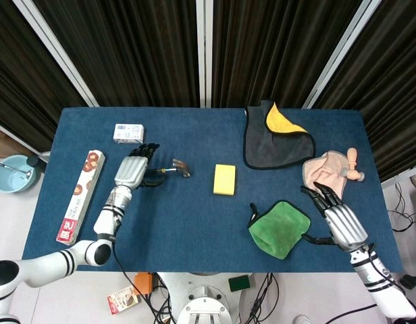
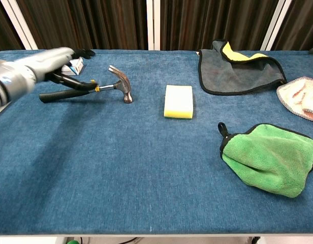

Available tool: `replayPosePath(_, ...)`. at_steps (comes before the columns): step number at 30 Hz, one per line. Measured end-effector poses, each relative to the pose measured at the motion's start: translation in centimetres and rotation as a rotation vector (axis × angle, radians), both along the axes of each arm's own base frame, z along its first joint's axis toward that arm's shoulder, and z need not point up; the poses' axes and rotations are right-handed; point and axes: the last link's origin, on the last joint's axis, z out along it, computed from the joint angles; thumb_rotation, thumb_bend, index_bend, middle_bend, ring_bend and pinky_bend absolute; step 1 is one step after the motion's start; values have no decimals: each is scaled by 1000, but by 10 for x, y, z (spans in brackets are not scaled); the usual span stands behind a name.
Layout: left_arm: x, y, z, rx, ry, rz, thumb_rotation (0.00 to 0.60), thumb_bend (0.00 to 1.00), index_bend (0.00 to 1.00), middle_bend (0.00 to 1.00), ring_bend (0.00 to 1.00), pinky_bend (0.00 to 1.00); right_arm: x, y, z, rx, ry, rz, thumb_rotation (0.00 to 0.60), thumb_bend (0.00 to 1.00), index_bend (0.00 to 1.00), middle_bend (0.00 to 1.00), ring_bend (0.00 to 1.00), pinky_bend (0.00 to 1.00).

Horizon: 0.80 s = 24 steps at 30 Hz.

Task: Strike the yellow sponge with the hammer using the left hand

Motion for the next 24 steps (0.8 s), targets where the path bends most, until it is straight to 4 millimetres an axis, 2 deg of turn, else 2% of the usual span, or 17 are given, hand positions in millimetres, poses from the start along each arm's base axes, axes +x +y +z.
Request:
replayPosePath(3,-15,-4,34,74,16,19,600,204,138,178,76,136,-8,0,13,-40,2,-33,600,40,0,142,0,78)
replayPosePath(6,-37,-11,74,186,62,39,600,205,152,199,94,134,-20,1,28,-93,16,-76,600,41,0,142,0,78)
replayPosePath(10,-73,-37,129,337,159,60,600,206,152,201,94,119,-38,7,48,-163,54,-139,600,41,0,140,0,78)
replayPosePath(13,-96,-67,156,399,212,82,600,205,152,201,93,110,-49,12,57,-193,81,-176,600,45,0,130,0,78)
replayPosePath(16,-112,-98,167,418,226,111,600,205,152,201,93,107,-58,15,61,-211,99,-195,600,49,0,120,0,75)
replayPosePath(19,-122,-127,171,419,210,139,600,205,153,200,94,106,-65,17,62,-218,98,-204,600,53,0,115,0,71)
replayPosePath(24,-128,-167,164,354,174,169,600,205,153,201,93,106,-77,23,58,-225,86,-217,600,55,0,115,0,70)
